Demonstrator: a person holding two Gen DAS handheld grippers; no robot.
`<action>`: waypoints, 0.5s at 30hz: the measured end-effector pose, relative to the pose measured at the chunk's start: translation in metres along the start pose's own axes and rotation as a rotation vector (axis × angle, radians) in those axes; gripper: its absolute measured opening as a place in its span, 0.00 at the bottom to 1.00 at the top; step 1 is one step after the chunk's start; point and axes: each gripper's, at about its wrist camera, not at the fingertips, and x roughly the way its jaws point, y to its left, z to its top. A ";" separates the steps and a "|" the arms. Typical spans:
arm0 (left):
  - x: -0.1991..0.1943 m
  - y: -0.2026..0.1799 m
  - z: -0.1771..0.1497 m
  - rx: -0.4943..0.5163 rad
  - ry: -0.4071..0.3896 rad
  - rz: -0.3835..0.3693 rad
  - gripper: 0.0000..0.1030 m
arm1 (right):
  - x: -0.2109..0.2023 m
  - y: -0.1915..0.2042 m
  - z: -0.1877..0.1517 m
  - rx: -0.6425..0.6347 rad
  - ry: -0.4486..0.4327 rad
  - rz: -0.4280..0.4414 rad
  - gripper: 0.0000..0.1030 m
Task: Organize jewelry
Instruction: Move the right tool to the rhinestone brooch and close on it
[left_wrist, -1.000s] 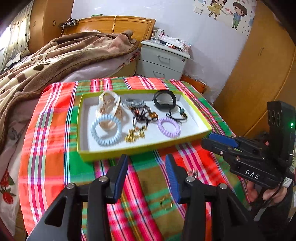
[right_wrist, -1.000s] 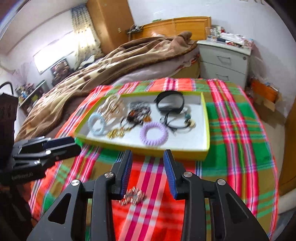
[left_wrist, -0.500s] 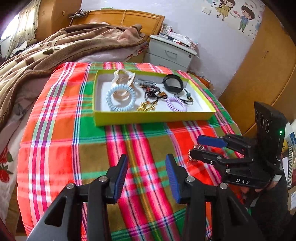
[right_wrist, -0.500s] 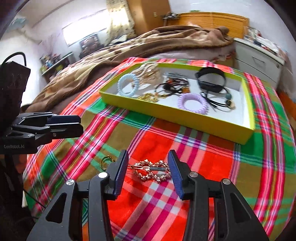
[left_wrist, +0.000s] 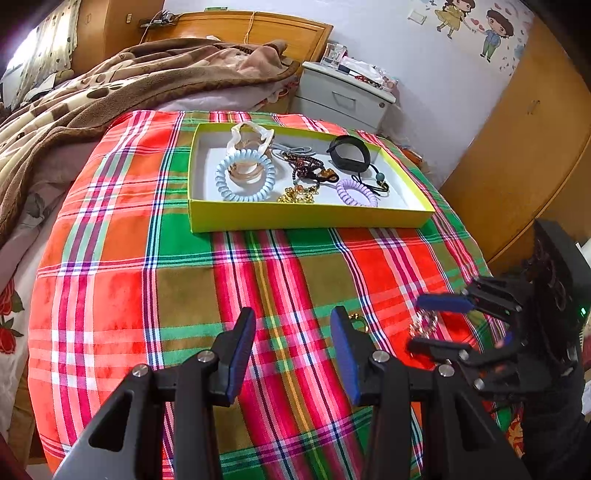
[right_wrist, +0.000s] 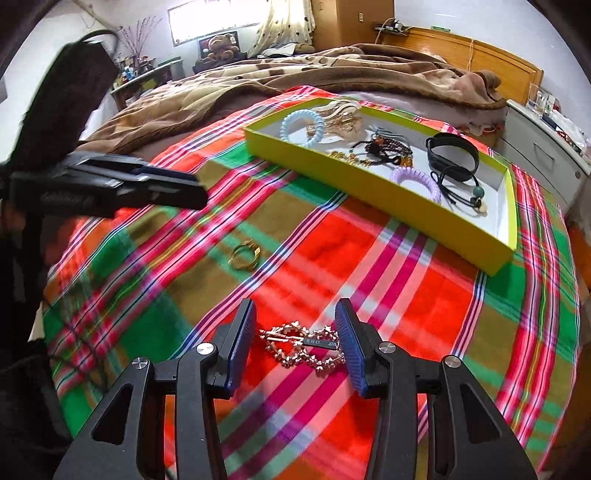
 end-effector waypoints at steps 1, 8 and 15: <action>0.001 0.000 0.000 0.000 0.002 0.000 0.43 | 0.000 0.002 -0.002 0.003 0.007 0.012 0.45; 0.006 -0.006 -0.002 0.015 0.020 -0.010 0.43 | -0.012 0.003 -0.020 0.083 -0.040 -0.027 0.49; 0.015 -0.013 -0.004 0.032 0.049 -0.014 0.43 | -0.019 0.003 -0.030 0.062 -0.032 0.046 0.51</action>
